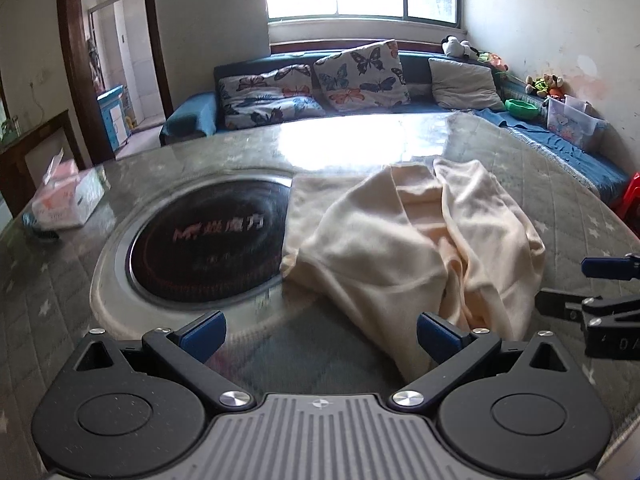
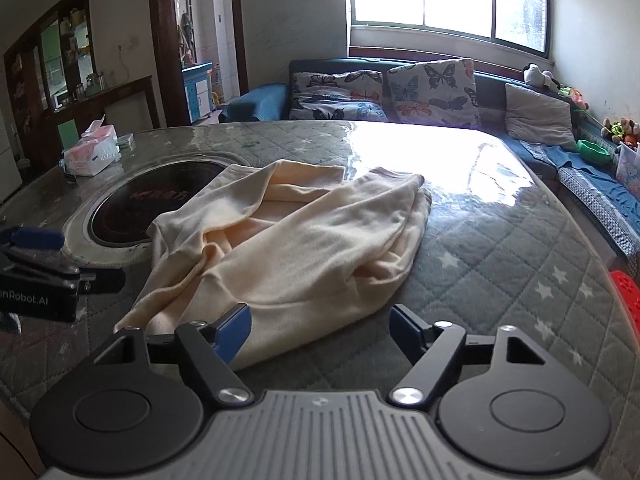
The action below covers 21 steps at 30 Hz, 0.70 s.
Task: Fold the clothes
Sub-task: 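Move both grippers toward the crumpled cream sweatshirt on the table, then grasp a sweatshirt edge with the left gripper while the right gripper grasps another edge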
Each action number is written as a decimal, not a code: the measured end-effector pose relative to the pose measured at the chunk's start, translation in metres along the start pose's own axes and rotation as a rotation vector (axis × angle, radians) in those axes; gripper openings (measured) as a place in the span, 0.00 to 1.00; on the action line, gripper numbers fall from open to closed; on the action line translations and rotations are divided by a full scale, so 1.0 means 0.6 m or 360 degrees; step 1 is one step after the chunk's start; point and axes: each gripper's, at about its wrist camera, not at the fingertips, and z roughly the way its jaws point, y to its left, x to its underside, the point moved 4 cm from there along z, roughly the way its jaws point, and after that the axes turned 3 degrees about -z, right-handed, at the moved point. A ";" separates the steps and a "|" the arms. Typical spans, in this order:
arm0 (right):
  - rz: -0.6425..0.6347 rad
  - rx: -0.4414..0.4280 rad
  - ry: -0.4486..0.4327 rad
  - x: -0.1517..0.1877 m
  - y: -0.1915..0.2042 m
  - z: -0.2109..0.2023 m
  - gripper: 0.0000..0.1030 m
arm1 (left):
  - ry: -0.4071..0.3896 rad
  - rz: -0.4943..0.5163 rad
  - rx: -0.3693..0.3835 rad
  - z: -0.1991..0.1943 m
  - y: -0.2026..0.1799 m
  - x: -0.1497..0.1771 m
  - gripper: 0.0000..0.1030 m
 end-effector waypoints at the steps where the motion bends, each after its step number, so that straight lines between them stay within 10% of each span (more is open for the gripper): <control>1: -0.0002 -0.0001 0.0003 -0.004 -0.001 0.005 0.73 | -0.0011 0.0011 0.0001 0.004 -0.002 -0.007 0.99; 21: 0.0021 -0.0007 0.0036 -0.085 -0.044 0.101 0.63 | -0.0073 0.0072 0.0151 0.156 -0.063 -0.163 0.78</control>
